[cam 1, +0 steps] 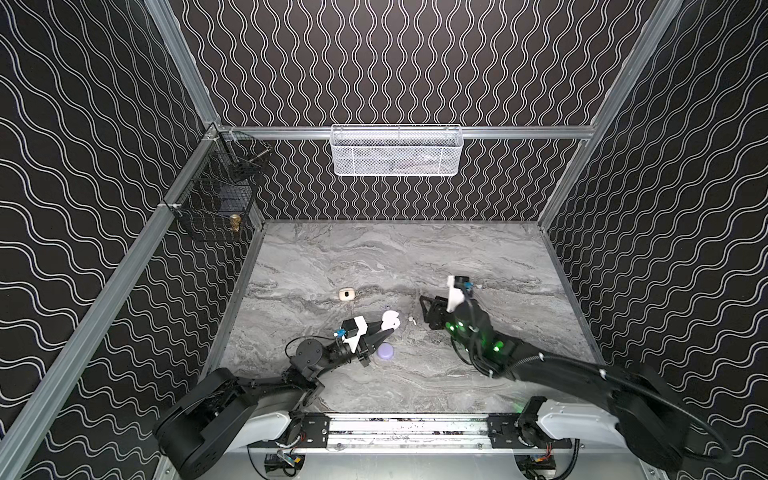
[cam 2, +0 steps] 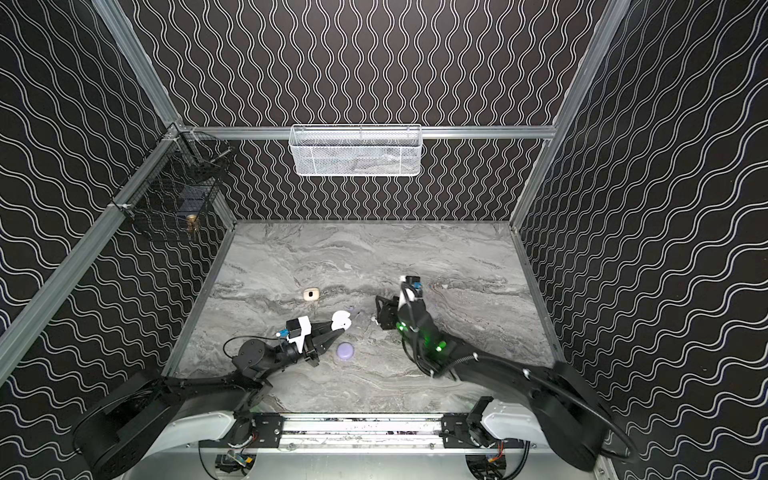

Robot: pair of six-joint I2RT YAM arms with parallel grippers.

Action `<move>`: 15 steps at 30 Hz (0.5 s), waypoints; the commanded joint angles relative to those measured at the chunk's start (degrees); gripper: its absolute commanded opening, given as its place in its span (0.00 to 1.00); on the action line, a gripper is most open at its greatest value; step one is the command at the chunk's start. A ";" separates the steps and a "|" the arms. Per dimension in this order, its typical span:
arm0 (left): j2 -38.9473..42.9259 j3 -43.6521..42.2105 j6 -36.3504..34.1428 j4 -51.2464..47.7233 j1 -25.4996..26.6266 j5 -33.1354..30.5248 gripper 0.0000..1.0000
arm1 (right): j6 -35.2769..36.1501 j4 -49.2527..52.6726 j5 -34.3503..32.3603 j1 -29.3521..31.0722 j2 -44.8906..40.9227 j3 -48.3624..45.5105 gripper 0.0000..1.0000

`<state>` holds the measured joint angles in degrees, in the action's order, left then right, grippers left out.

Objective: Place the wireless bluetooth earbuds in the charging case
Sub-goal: 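Open the right gripper and lift it away from the white case, then lower the right gripper onto the second white earbud and grasp it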

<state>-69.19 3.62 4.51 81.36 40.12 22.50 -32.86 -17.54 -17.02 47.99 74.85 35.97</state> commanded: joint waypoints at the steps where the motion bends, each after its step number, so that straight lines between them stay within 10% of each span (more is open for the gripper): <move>1: -1.52 0.07 -0.91 3.18 -0.13 -3.33 0.00 | 2.59 19.12 6.44 -0.81 9.56 9.41 0.53; 15: 15.60 0.14 -3.08 -19.29 -0.25 -15.97 0.00 | 10.36 42.65 4.97 -1.38 31.10 32.68 0.51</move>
<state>-55.86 3.07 2.83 68.03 39.86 8.84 -24.25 18.22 -11.20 46.54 104.71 67.00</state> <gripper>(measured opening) 0.188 0.508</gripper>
